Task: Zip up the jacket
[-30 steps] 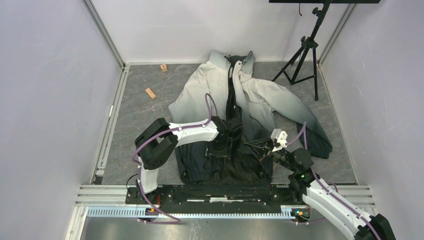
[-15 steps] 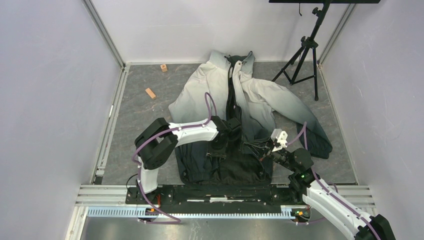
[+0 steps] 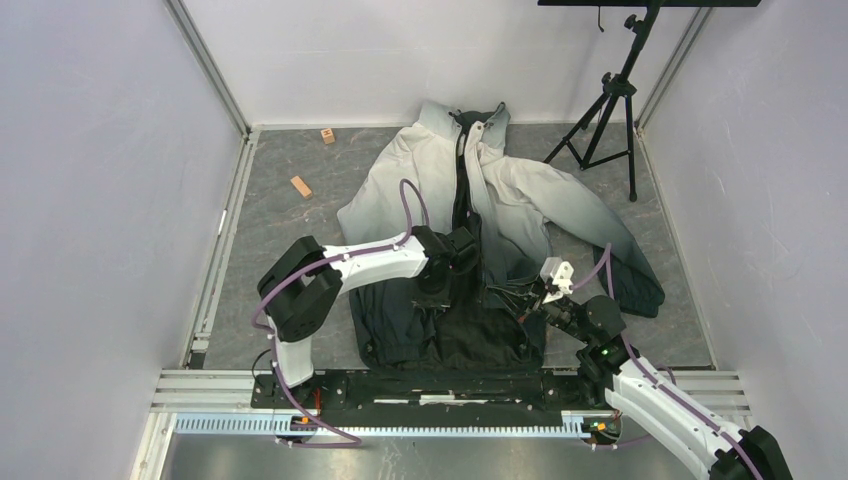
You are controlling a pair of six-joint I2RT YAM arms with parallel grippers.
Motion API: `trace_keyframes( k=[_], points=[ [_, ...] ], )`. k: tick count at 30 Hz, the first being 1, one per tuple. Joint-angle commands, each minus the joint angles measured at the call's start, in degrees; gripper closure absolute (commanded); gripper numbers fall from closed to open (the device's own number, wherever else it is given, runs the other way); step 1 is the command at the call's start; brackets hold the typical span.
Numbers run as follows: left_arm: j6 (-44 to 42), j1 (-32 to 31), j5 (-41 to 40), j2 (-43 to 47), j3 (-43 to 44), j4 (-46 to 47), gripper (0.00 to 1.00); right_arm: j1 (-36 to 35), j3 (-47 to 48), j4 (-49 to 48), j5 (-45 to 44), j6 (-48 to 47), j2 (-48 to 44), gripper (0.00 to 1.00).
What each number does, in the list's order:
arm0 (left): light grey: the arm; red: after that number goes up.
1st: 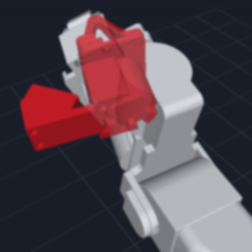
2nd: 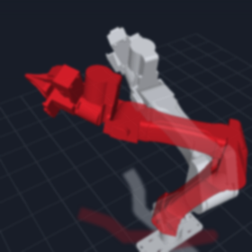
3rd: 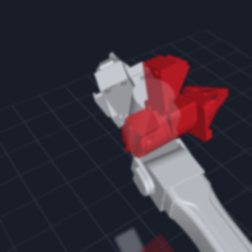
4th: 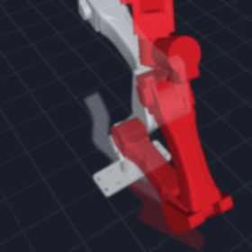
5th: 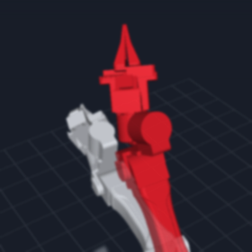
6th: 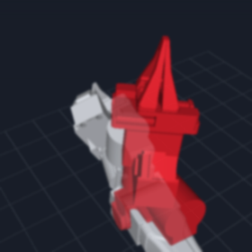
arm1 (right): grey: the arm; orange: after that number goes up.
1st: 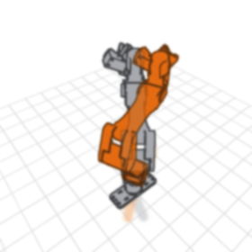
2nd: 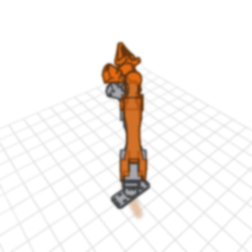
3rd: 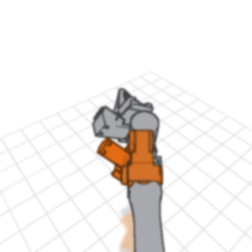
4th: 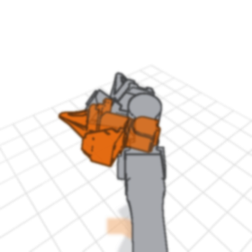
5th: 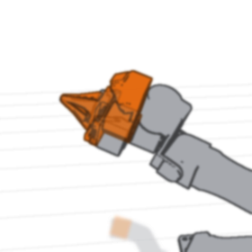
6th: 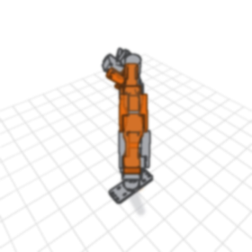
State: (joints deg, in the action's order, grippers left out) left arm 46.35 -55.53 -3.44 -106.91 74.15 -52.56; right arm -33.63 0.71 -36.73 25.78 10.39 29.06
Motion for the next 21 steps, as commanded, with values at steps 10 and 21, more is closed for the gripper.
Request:
trace_keyframes(
  k=[10, 21],
  points=[
    [-3.02, 0.69, 3.0, 1.96, -2.69, 2.11, 0.71, -0.03, -13.34, -2.88, -0.48, -0.44, 0.36, 1.0],
    [-7.49, 4.54, 17.34, 11.86, -11.66, 16.57, 0.89, -0.03, -11.1, -0.73, 1.63, 1.43, 2.84, 1.0]
  ],
)
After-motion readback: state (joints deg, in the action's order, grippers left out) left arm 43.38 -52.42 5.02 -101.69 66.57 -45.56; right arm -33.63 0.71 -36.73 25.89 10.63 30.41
